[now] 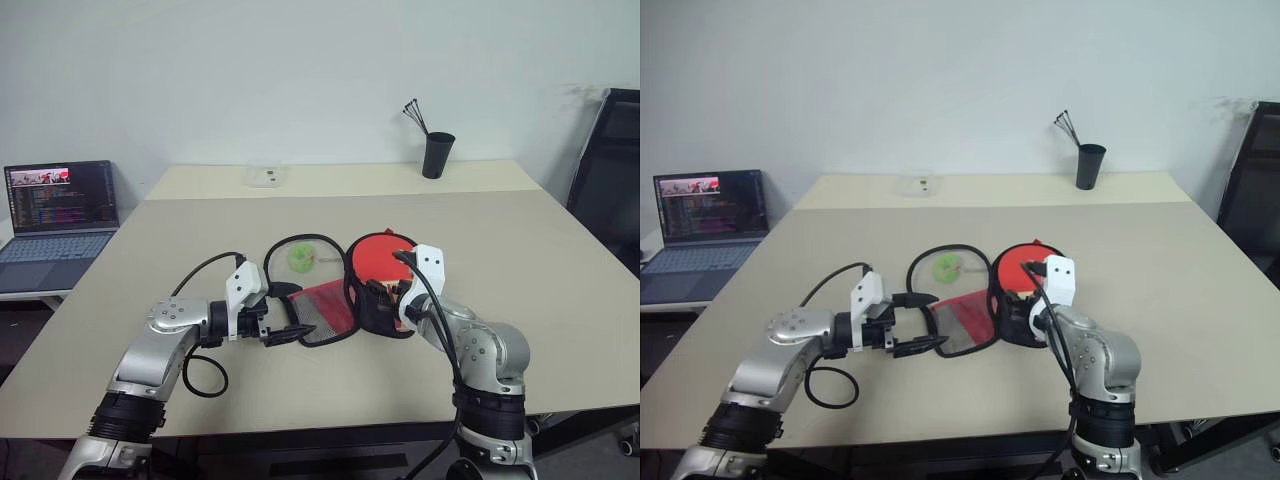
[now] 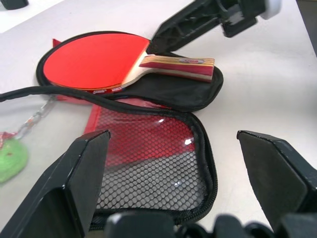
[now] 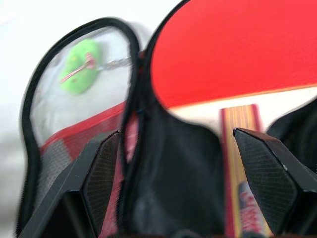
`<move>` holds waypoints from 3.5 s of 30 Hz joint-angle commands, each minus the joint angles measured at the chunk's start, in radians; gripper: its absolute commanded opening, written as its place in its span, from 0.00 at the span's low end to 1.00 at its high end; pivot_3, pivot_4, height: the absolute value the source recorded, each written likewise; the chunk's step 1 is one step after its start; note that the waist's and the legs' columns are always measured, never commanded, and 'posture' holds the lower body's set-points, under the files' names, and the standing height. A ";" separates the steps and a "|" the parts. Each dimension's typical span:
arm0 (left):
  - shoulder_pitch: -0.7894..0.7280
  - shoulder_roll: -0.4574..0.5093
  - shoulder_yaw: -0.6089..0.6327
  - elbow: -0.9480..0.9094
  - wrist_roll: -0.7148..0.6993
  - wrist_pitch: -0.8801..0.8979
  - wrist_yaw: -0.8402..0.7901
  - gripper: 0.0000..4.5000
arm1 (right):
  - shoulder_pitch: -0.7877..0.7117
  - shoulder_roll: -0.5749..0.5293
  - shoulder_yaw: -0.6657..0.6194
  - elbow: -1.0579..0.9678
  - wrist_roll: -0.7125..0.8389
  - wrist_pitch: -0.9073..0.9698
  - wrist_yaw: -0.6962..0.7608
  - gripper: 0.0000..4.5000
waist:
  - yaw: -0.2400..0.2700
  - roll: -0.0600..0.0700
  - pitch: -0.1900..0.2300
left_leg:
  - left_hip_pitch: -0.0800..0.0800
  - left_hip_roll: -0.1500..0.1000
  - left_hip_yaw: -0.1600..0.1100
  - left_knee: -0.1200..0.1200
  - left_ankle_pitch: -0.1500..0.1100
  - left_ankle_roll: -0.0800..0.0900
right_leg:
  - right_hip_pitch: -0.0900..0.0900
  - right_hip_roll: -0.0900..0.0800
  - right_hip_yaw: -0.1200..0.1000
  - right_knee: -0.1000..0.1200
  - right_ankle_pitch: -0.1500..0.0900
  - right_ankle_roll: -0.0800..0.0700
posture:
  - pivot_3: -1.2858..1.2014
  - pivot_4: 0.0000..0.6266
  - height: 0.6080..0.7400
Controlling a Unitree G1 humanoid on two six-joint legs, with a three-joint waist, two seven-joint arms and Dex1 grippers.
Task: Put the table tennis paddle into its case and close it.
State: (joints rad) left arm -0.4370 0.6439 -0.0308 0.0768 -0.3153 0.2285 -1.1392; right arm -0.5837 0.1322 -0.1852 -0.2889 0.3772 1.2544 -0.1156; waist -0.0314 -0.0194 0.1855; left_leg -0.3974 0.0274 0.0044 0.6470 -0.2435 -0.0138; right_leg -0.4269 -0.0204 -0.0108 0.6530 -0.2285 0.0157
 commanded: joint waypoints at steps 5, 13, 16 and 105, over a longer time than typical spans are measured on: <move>0.009 0.013 0.029 -0.041 -0.014 -0.015 0.015 1.00 | 0.012 -0.015 0.040 -0.042 -0.010 -0.027 0.016 0.89 | 0.000 0.000 0.000 | 0.000 0.000 0.000 -0.001 0.000 0.000 | 0.000 0.000 0.000 -0.001 0.000 0.000 | 0.52 0.24 1.00; 0.013 0.019 0.028 -0.043 -0.012 -0.016 0.017 1.00 | 0.061 -0.058 0.082 -0.054 -0.009 -0.022 0.050 0.89 | 0.000 0.000 0.000 | -0.001 0.000 0.000 -0.001 0.000 0.000 | 0.000 0.000 0.000 -0.003 0.000 0.000 | 0.52 0.24 1.00; 0.013 0.020 0.027 -0.043 -0.012 -0.016 0.017 1.00 | 0.082 -0.067 0.098 -0.055 -0.018 -0.025 0.053 0.89 | 0.000 0.000 0.000 | -0.001 0.000 0.000 -0.001 0.000 0.000 | 0.000 0.000 0.000 -0.004 0.000 0.000 | 0.52 0.24 1.00; -0.444 -0.263 -0.049 0.613 0.246 -0.182 0.240 0.00 | 0.051 -0.848 0.106 -0.246 0.312 -0.242 0.801 0.89 | 0.030 -0.003 0.000 | -0.002 -0.002 0.004 0.002 0.000 0.000 | 0.003 0.000 -0.002 -0.007 0.001 0.000 | 0.52 0.24 1.00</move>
State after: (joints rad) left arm -0.8474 0.3879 -0.0807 0.7455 -0.0554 0.0542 -0.8876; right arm -0.5307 -0.7017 -0.0417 -0.5237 0.6868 1.0355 0.6765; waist -0.0012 -0.0223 0.1853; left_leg -0.3998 0.0258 0.0083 0.6486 -0.2437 -0.0135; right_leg -0.4240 -0.0208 -0.0130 0.6465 -0.2278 0.0153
